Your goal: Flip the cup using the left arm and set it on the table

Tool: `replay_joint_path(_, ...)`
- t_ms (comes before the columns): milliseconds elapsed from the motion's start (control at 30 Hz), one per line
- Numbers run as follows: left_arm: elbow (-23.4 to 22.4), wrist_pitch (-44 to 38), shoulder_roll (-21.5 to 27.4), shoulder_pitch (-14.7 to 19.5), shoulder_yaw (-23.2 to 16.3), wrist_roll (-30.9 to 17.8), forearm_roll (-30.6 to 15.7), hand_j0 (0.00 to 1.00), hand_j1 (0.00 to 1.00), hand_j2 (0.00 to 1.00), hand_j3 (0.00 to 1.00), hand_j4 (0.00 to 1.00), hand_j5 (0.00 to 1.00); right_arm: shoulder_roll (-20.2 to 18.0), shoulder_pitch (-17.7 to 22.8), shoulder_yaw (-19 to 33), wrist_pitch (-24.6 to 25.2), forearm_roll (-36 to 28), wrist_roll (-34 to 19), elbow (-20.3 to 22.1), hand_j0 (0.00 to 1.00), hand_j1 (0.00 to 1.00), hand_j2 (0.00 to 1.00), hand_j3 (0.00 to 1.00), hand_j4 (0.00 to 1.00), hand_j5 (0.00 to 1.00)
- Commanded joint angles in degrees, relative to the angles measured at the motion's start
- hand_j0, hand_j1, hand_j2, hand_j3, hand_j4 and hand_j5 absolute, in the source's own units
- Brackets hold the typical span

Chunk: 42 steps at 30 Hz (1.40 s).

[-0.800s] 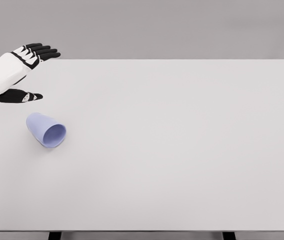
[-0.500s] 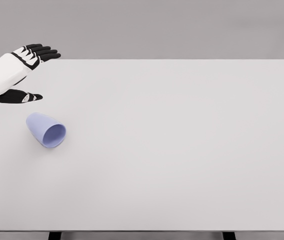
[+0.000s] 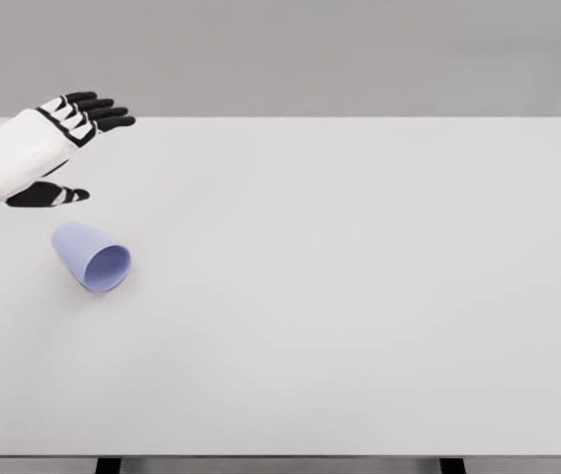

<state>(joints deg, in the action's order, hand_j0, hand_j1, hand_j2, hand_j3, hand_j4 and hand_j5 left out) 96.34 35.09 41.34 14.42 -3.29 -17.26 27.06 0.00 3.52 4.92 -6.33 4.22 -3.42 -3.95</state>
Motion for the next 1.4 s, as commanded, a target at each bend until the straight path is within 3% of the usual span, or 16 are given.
replay_joint_path(0,0.7,-0.1,-0.8,0.0,-0.1,0.1,-0.7,1.00,1.00,1.00,1.00,1.00,1.00,0.0,0.0,0.0,0.0,0.0,0.0,0.0,1.00,1.00,1.00,1.00,1.00,1.00)
replay_joint_path(33,0.8,-0.1,-0.9,-1.2,-0.1,0.1,-0.9,1.00,1.00,1.00,1.00,1.00,1.00,0.0,0.0,0.0,0.0,0.0,0.0,0.0,1.00,1.00,1.00,1.00,1.00,1.00)
replay_joint_path(300,2.9,-0.1,1.1,-1.4,-0.7,-0.1,-1.6,1.00,1.00,1.00,1.00,1.00,1.00,0.0,0.0,0.0,0.0,0.0,0.0,0.0,1.00,1.00,1.00,1.00,1.00,1.00)
replay_joint_path(367,2.9,-0.1,5.8,-2.0,-3.8,-0.1,-8.9,1.00,1.00,1.00,1.00,1.00,1.00,0.0,0.0,0.0,0.0,0.0,0.0,0.0,1.00,1.00,1.00,1.00,1.00,1.00)
replay_joint_path(433,2.5,-0.1,14.5,-1.8,-11.3,-0.1,-17.3,1.00,1.00,1.00,1.00,1.00,1.00,0.0,0.0,0.0,0.0,0.0,0.0,0.0,1.00,1.00,1.00,1.00,1.00,1.00)
replay_joint_path(467,2.9,-0.1,16.4,-1.8,-12.4,-0.1,-19.8,1.00,1.00,1.00,1.00,1.00,1.00,0.0,0.0,0.0,0.0,0.0,0.0,0.0,1.00,1.00,1.00,1.00,1.00,1.00)
replay_joint_path(567,3.8,-0.1,17.6,-1.8,-12.6,-0.1,-21.7,1.00,1.00,1.00,1.00,1.00,1.00,0.0,0.0,0.0,0.0,0.0,0.0,0.0,1.00,1.00,1.00,1.00,1.00,1.00)
replay_joint_path(700,5.7,-0.1,25.2,-1.8,-14.0,-0.1,-27.9,1.00,1.00,1.00,1.00,1.00,1.00,0.0,0.0,0.0,0.0,0.0,0.0,0.0,1.00,1.00,1.00,1.00,1.00,1.00)
replay_joint_path(900,6.5,-0.1,29.2,-1.8,-16.9,-0.1,-28.4,1.00,1.00,1.00,1.00,1.00,1.00,0.0,0.0,0.0,0.0,0.0,0.0,0.0,1.00,1.00,1.00,1.00,1.00,1.00)
replay_joint_path(1367,6.2,-0.1,25.5,-1.5,-20.8,-0.1,-26.1,1.00,1.00,1.00,1.00,1.00,1.00,0.0,0.0,0.0,0.0,0.0,0.0,0.0,1.00,1.00,1.00,1.00,1.00,1.00)
